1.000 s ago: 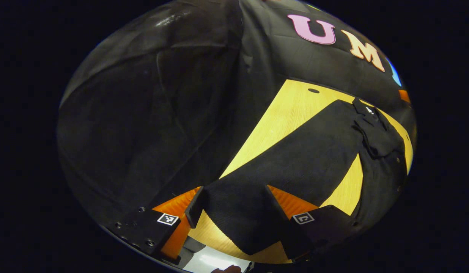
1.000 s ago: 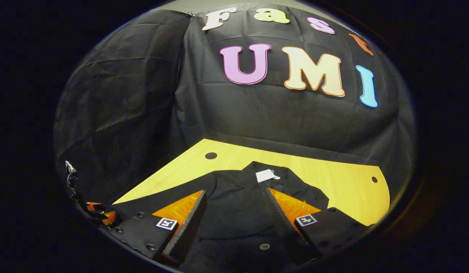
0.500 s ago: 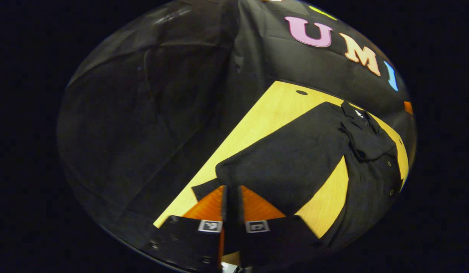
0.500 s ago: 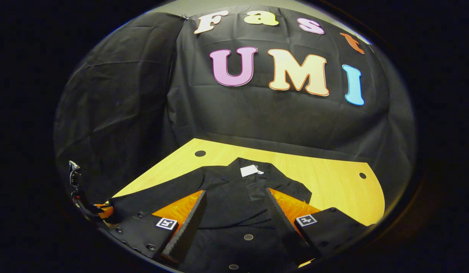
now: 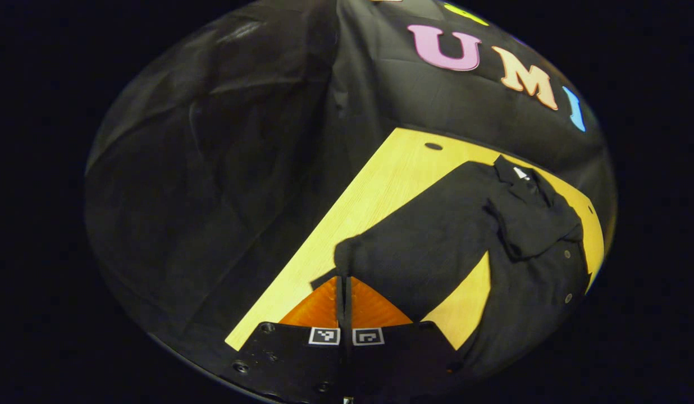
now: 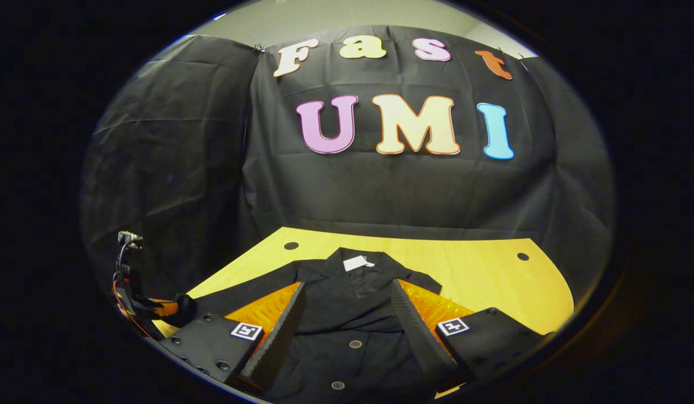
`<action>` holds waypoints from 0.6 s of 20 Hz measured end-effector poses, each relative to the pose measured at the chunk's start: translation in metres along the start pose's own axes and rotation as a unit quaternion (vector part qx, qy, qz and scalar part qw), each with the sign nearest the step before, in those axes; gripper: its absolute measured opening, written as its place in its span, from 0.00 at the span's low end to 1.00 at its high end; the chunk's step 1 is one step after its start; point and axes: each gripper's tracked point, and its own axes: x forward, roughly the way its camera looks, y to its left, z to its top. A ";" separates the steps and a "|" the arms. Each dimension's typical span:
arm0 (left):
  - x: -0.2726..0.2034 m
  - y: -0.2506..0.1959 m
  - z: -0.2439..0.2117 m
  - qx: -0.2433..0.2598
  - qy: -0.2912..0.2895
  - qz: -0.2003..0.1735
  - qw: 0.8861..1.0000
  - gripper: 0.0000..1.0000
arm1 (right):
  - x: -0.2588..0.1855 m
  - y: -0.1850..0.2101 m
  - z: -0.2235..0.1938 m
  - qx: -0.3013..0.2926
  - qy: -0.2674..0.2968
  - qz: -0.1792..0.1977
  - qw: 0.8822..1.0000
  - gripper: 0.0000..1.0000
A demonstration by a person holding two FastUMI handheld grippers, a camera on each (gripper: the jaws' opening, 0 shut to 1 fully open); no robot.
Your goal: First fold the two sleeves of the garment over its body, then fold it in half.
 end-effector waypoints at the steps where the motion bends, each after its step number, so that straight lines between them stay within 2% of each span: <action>1: -0.002 -0.009 0.014 0.007 -0.012 -0.008 1.000 0.00 | -0.004 -0.003 -0.001 -0.001 -0.004 -0.001 1.000 0.97; 3: -0.004 -0.035 0.045 0.018 -0.036 -0.028 0.999 0.00 | -0.015 -0.008 -0.002 0.002 -0.008 -0.002 1.000 0.97; 4: -0.005 -0.048 0.059 0.025 -0.047 -0.038 0.998 0.00 | -0.020 -0.012 -0.003 0.004 -0.011 -0.004 1.000 0.94; 6: -0.008 -0.071 0.083 0.043 -0.071 -0.056 0.995 0.00 | -0.032 -0.022 -0.004 0.014 -0.016 -0.011 1.000 0.97; 7: -0.009 -0.085 0.093 0.050 -0.078 -0.068 0.993 0.00 | -0.037 -0.028 -0.007 0.020 -0.018 -0.016 1.000 0.93; 8: -0.012 -0.098 0.102 0.056 -0.087 -0.080 0.991 0.00 | -0.045 -0.036 -0.008 0.026 -0.021 -0.024 0.999 0.97; 9: -0.015 -0.112 0.110 0.063 -0.095 -0.092 0.989 0.00 | -0.052 -0.044 -0.010 0.033 -0.025 -0.031 0.999 0.94; 10: -0.017 -0.129 0.119 0.072 -0.103 -0.102 0.987 0.00 | -0.060 -0.051 -0.011 0.039 -0.030 -0.037 0.998 0.97; 12: -0.016 -0.161 0.136 0.085 -0.118 -0.125 0.982 0.00 | -0.073 -0.066 -0.015 0.049 -0.034 -0.051 0.997 0.94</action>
